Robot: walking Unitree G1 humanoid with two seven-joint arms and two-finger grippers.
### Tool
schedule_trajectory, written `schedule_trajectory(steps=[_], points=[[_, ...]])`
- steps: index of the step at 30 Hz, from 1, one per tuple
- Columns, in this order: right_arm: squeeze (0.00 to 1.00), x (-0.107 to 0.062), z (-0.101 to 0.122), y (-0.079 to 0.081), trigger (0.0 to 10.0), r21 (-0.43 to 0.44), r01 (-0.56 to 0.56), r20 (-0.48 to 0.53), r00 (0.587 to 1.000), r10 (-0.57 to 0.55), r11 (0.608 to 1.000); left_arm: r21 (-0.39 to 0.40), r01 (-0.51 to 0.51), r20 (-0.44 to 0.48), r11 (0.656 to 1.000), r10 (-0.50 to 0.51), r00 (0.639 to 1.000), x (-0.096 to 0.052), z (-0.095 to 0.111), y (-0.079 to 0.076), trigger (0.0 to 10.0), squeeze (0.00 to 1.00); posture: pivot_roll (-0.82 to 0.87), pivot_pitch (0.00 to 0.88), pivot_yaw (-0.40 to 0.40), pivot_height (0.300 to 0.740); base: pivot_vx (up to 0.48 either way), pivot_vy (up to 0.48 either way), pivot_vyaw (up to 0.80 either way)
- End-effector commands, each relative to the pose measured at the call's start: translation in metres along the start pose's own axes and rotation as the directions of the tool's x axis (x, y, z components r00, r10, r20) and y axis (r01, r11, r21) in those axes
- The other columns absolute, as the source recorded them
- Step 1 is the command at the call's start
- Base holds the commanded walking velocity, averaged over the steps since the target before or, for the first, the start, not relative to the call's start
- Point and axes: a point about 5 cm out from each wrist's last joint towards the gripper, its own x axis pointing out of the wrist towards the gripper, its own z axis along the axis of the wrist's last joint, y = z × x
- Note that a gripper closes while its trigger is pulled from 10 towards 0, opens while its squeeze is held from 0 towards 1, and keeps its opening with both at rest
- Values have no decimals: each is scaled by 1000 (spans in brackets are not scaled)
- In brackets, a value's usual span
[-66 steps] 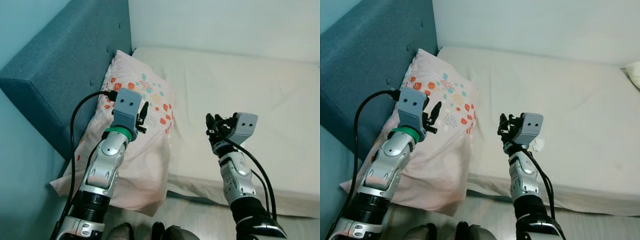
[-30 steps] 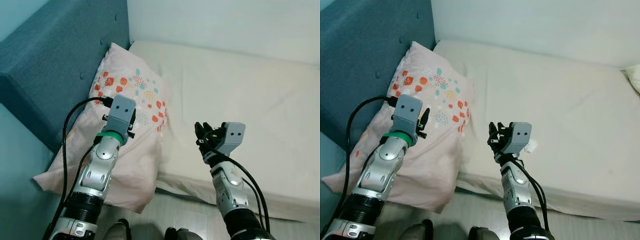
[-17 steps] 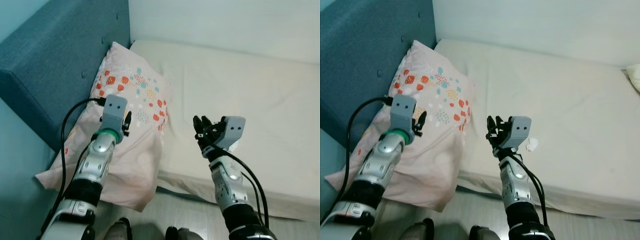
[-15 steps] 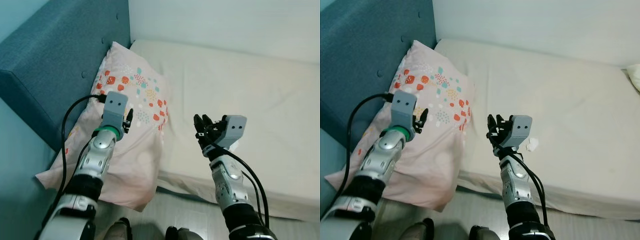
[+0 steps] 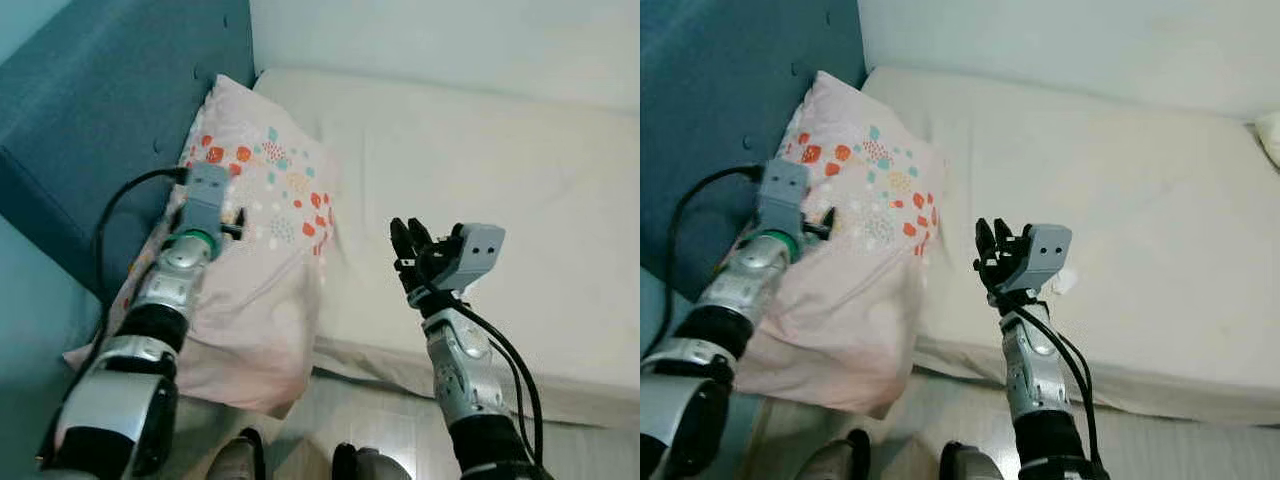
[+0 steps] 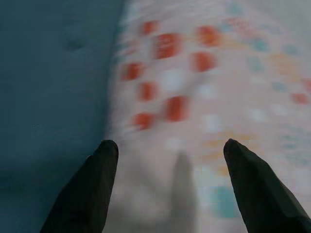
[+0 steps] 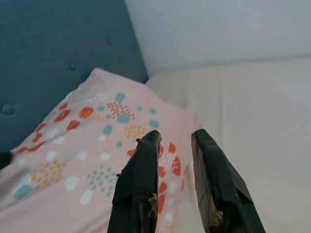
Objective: Clean up the room
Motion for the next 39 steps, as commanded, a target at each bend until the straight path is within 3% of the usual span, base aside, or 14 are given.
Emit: schedule_trajectory(steps=[1, 5, 8, 9, 10, 15, 22, 26, 30, 34, 35, 37, 38, 39], points=[[0, -4, -1, -2, 10000, 13, 13, -7, 1000, -13, 1000, -23, -14, -41, 1000, 13, 999, -1, -11, 5, 10000, 1000, 44, 203, 44, 740, 0, 0, 0], [0, -16, -2, -36, 10000, -68, 141, -44, 989, -145, 988, -136, -89, -138, 987, 70, 988, -11, -45, 42, 10000, 1000, 45, 216, 32, 740, 0, 0, 0], [0, -27, -5, -51, 10000, -112, 196, -75, 976, -205, 974, -187, -65, -177, 980, 31, 984, -13, -53, 45, 10000, 1000, 42, 224, 30, 740, 0, 0, 0], [0, -34, -8, -60, 10000, -150, 225, -98, 966, -241, 963, -201, -44, -191, 979, 5, 982, -13, -56, 45, 10000, 694, 36, 235, 32, 740, 0, 0, 0], [0, -42, -12, -69, 10000, -186, 256, -127, 951, -281, 949, -224, -22, -207, 974, -25, 978, -14, -59, 44, 10000, 16, 29, 242, 36, 740, 0, 0, 0], [0, -56, -17, -84, 10000, -239, 315, -159, 921, -357, 919, -243, -16, -219, 970, -39, 975, -14, -61, 44, 10000, 0, 19, 249, 40, 740, 0, 0, 0], [0, -58, -18, -84, 10000, -211, 328, -146, 921, -361, 921, 23, -52, -135, 998, 55, 989, -11, -51, 36, 10000, 0, 9, 272, 57, 740, 0, 0, 0], [0, -53, -18, -75, 10000, -197, 311, -140, 930, -341, 930, 261, -39, -132, 964, 75, 988, -12, -56, 28, 10000, 0, 12, 278, 60, 740, 0, 0, 0], [0, -52, -19, -71, 10000, -185, 307, -136, 933, -334, 933, 306, -31, -168, 952, 86, 982, -17, -68, 22, 10000, 0, 12, 285, 63, 740, 0, 0, 0], [0, -52, -19, -69, 10000, -181, 306, -135, 934, -332, 935, 238, -6, -221, 971, 60, 973, -19, -77, 16, 10000, 0, 12, 285, 63, 740, 0, 0, 0], [0, -51, -19, -67, 10000, -178, 302, -134, 936, -327, 937, -35, 15, -347, 999, -26, 938, -25, -94, 1, 10000, 0, 12, 285, 61, 740, 0, 0, 0], [0, -51, -19, -67, 10000, -178, 302, -134, 936, -327, 937, -35, 15, -347, 999, -26, 938, -25, -94, 1, 10000, 0, 12, 285, 61, 740, 0, 0, 0], [0, -51, -19, -66, 10000, -177, 300, -134, 936, -325, 937, -145, 16, -376, 989, -70, 924, -27, -98, -6, 10000, 0, 12, 285, 61, 740, 0, 0, 0], [0, -51, -19, -66, 10000, -177, 300, -134, 936, -325, 937, -145, 16, -376, 989, -70, 924, -27, -98, -6, 10000, 0, 12, 285, 61, 740, 0, 0, 0]])
